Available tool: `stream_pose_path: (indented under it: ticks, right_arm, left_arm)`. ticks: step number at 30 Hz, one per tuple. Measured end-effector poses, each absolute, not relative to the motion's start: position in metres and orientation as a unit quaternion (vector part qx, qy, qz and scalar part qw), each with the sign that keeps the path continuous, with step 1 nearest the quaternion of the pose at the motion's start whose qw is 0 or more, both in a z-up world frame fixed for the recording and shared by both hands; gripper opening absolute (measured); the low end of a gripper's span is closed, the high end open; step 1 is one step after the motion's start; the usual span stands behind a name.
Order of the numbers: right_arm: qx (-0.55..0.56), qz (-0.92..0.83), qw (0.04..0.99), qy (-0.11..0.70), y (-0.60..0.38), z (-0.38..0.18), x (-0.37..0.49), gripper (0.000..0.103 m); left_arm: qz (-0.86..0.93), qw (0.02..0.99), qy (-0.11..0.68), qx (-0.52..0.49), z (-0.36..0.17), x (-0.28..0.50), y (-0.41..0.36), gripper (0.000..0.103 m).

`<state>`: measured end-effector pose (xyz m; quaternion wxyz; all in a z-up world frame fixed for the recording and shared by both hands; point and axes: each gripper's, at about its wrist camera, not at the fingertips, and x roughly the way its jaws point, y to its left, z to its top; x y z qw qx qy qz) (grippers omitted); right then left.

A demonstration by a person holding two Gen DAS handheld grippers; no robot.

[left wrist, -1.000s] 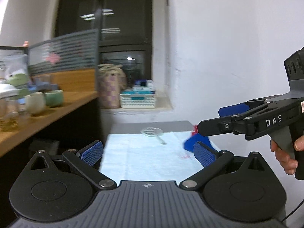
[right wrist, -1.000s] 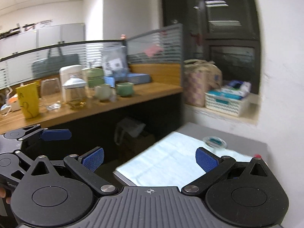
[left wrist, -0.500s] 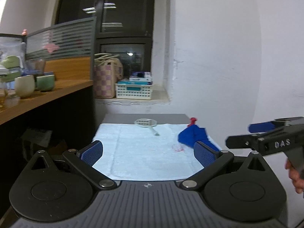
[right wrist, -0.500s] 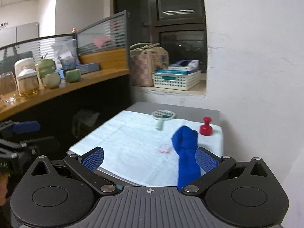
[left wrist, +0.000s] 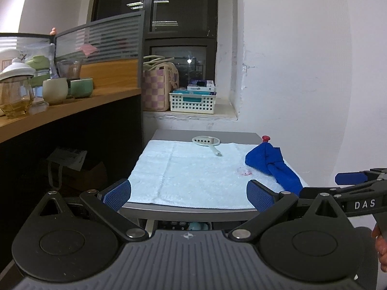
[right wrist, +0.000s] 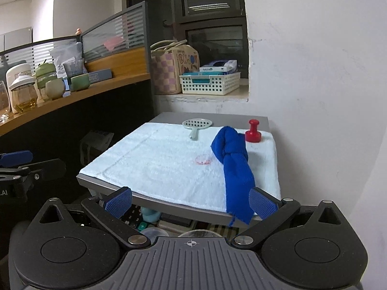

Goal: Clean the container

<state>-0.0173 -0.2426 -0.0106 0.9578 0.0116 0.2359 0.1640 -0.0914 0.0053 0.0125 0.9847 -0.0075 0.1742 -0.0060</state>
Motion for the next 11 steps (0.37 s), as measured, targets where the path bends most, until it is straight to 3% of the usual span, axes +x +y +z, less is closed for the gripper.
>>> stream_pose_path:
  ticks: [11]
  right_arm:
    - [0.019, 0.163, 0.956, 0.242, -0.2414, -0.0138, -0.0149, 0.103]
  left_arm:
    - [0.004, 0.984, 0.178, 0.002, 0.0116, -0.0931, -0.0023, 0.103]
